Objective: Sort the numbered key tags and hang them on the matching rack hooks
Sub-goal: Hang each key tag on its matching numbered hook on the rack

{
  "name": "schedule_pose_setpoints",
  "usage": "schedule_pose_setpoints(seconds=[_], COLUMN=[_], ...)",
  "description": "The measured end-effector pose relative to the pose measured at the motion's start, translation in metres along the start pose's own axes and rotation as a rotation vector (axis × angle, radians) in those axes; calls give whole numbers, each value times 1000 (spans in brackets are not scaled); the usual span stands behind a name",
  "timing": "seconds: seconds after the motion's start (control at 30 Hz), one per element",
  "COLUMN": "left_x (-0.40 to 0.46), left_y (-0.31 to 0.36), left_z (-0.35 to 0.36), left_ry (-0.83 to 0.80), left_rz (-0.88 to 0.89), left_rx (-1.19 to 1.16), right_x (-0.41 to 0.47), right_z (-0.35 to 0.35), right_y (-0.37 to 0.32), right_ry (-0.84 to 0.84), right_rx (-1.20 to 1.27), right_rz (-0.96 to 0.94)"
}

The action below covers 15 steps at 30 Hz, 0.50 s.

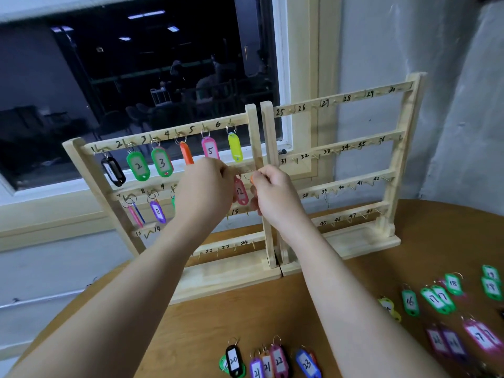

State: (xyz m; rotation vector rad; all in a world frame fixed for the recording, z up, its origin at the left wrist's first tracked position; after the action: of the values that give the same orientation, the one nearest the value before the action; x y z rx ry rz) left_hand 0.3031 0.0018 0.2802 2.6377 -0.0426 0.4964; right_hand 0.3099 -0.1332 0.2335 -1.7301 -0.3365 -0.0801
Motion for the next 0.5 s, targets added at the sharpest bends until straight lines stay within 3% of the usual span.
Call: schedule_pose_setpoints(seconds=[0.5], left_x=[-25], left_y=[-6], left_z=[4], left_ry=[-3], left_rz=[17], left_rx=[-68], right_x=[15], right_z=[7], right_y=[-8], right_ry=[1], right_rx=[-128], right_rz=[-86])
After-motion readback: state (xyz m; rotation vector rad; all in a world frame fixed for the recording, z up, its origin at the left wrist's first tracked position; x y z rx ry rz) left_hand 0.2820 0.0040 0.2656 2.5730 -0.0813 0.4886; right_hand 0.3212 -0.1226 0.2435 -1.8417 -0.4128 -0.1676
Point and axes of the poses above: each hand's wrist, its own x-axis towards the middle knuckle, its own z-axis out of the palm, y = z × x, the point moved 6 cm from there along x, towards the middle knuckle, and after that the axes turned 10 degrees about -y, right-handed, at the moved point
